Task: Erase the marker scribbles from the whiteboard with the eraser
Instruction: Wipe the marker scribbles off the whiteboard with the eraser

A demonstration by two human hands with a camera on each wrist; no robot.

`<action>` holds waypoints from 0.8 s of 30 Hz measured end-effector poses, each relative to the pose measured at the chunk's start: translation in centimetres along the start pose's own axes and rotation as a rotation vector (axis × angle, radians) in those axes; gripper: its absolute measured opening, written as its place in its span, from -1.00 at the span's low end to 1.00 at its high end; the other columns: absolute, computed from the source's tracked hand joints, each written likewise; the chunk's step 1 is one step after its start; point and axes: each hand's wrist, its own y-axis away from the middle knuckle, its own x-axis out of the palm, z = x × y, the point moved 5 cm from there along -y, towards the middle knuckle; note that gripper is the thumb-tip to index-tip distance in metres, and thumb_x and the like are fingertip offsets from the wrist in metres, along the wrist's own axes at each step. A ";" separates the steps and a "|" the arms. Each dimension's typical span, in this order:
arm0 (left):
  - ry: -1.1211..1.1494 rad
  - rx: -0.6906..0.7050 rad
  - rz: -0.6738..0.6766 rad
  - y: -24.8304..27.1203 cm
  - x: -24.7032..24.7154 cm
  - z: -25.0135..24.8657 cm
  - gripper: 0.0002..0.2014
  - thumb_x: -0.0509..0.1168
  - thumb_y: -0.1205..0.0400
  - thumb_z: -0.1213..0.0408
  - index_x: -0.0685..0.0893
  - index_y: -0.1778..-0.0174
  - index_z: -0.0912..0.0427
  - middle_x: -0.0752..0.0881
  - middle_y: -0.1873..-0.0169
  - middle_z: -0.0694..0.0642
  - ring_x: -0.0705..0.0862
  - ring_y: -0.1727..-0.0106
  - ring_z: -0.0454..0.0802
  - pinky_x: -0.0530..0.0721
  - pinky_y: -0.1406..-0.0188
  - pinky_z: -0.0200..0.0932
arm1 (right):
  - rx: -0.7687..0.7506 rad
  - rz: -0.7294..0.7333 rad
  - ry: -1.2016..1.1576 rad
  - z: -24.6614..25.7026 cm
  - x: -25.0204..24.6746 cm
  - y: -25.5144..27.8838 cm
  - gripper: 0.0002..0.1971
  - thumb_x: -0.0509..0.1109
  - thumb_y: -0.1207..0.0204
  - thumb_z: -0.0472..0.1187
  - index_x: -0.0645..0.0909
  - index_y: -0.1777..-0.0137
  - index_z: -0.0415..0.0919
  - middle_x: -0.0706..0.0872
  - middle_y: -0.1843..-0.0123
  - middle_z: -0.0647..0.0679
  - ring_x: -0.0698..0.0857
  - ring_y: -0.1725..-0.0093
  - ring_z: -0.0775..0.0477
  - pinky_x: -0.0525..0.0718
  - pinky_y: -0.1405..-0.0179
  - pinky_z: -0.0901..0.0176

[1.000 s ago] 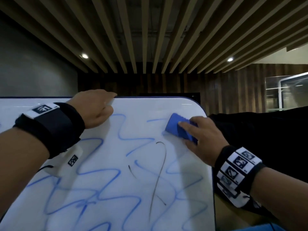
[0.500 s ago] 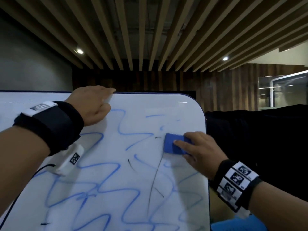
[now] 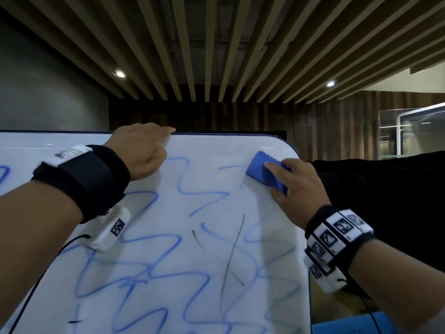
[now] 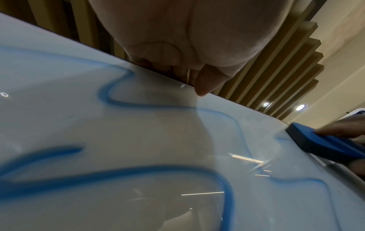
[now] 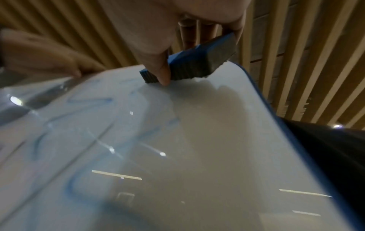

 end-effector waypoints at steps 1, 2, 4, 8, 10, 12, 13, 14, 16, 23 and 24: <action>0.003 -0.002 -0.004 0.0 0.0 0.0 -0.13 -0.23 -0.46 -0.09 0.46 -0.62 0.25 0.67 -0.35 0.31 0.67 -0.28 0.37 0.61 -0.27 0.28 | 0.016 -0.007 -0.015 0.7 0.3 -0.8 -0.44 0.59 -0.31 -0.23 0.67 -0.36 -0.15 0.63 -0.15 -0.30 0.61 -0.05 -0.41 0.68 -0.08 -0.27; 0.006 -0.003 -0.006 0.0 0.0 0.0 -0.13 -0.23 -0.46 -0.09 0.47 -0.62 0.25 0.68 -0.33 0.31 0.67 -0.27 0.37 0.61 -0.27 0.28 | -0.020 -0.006 -0.053 2.0 0.9 -1.0 -0.45 0.57 -0.31 -0.22 0.66 -0.36 -0.14 0.63 -0.16 -0.30 0.61 -0.05 -0.42 0.68 -0.09 -0.25; 0.012 -0.003 -0.009 0.0 0.0 0.0 -0.13 -0.23 -0.46 -0.09 0.47 -0.62 0.24 0.69 -0.32 0.31 0.68 -0.25 0.37 0.62 -0.26 0.28 | -0.184 0.057 -0.123 5.1 2.2 0.8 -0.46 0.49 -0.32 -0.19 0.63 -0.37 -0.08 0.63 -0.16 -0.28 0.62 0.00 -0.40 0.67 0.01 -0.17; 0.003 0.007 -0.008 -0.1 0.2 0.1 -0.11 -0.25 -0.45 -0.11 0.42 -0.66 0.20 0.67 -0.35 0.26 0.66 -0.27 0.34 0.62 -0.25 0.26 | -0.243 0.125 -0.074 3.7 2.1 5.1 -0.42 0.54 -0.26 -0.21 0.59 -0.34 -0.02 0.64 -0.13 -0.22 0.62 0.07 -0.34 0.65 0.10 -0.13; -0.003 0.007 -0.001 -0.1 0.2 0.3 -0.11 -0.26 -0.45 -0.11 0.41 -0.66 0.20 0.67 -0.33 0.25 0.67 -0.25 0.32 0.63 -0.23 0.25 | 0.039 0.007 -0.050 -0.5 0.8 3.9 -0.45 0.54 -0.28 -0.17 0.66 -0.34 -0.07 0.63 -0.15 -0.22 0.58 -0.01 -0.33 0.67 -0.01 -0.20; 0.006 0.003 -0.002 0.0 0.3 0.4 -0.11 -0.27 -0.45 -0.11 0.41 -0.66 0.20 0.68 -0.33 0.25 0.66 -0.25 0.32 0.62 -0.23 0.26 | 0.210 -0.046 -0.034 -2.0 0.4 3.2 -0.45 0.49 -0.32 -0.10 0.66 -0.36 -0.11 0.60 -0.17 -0.20 0.55 -0.06 -0.30 0.66 -0.09 -0.20; 0.016 -0.002 -0.002 0.0 0.3 0.3 -0.11 -0.27 -0.45 -0.11 0.42 -0.66 0.21 0.67 -0.34 0.25 0.66 -0.26 0.32 0.61 -0.24 0.27 | 0.181 -0.056 -0.036 -1.2 0.7 3.5 -0.45 0.48 -0.31 -0.09 0.66 -0.36 -0.12 0.59 -0.15 -0.20 0.55 -0.04 -0.30 0.66 -0.07 -0.17; 0.025 -0.006 -0.003 0.0 0.2 0.2 -0.11 -0.27 -0.45 -0.11 0.43 -0.65 0.21 0.67 -0.34 0.26 0.66 -0.26 0.33 0.61 -0.25 0.27 | 0.103 -0.045 -0.050 0.4 1.1 4.0 -0.45 0.49 -0.31 -0.12 0.66 -0.36 -0.13 0.59 -0.14 -0.20 0.57 -0.01 -0.31 0.66 -0.03 -0.14; 0.034 -0.011 -0.010 0.1 0.1 0.1 -0.11 -0.26 -0.44 -0.11 0.45 -0.64 0.22 0.68 -0.33 0.26 0.66 -0.26 0.34 0.60 -0.27 0.27 | -0.093 0.042 -0.068 3.1 2.2 5.9 -0.43 0.57 -0.29 -0.20 0.65 -0.36 -0.13 0.60 -0.13 -0.22 0.60 0.03 -0.32 0.66 0.05 -0.08; 0.021 -0.013 0.028 -0.1 0.2 0.4 -0.09 -0.28 -0.43 -0.12 0.42 -0.66 0.19 0.66 -0.37 0.25 0.64 -0.32 0.32 0.59 -0.30 0.25 | 0.211 -0.102 -0.077 0.9 1.3 2.6 -0.47 0.44 -0.32 -0.07 0.65 -0.34 -0.09 0.61 -0.13 -0.26 0.60 0.00 -0.39 0.69 0.00 -0.25; 0.016 -0.015 0.031 -0.2 0.2 0.4 -0.09 -0.28 -0.43 -0.12 0.41 -0.66 0.19 0.65 -0.38 0.25 0.64 -0.33 0.32 0.59 -0.30 0.25 | 0.103 -0.093 -0.112 3.5 1.8 2.6 -0.50 0.43 -0.35 -0.08 0.64 -0.34 -0.06 0.62 -0.11 -0.27 0.61 0.04 -0.39 0.70 0.06 -0.23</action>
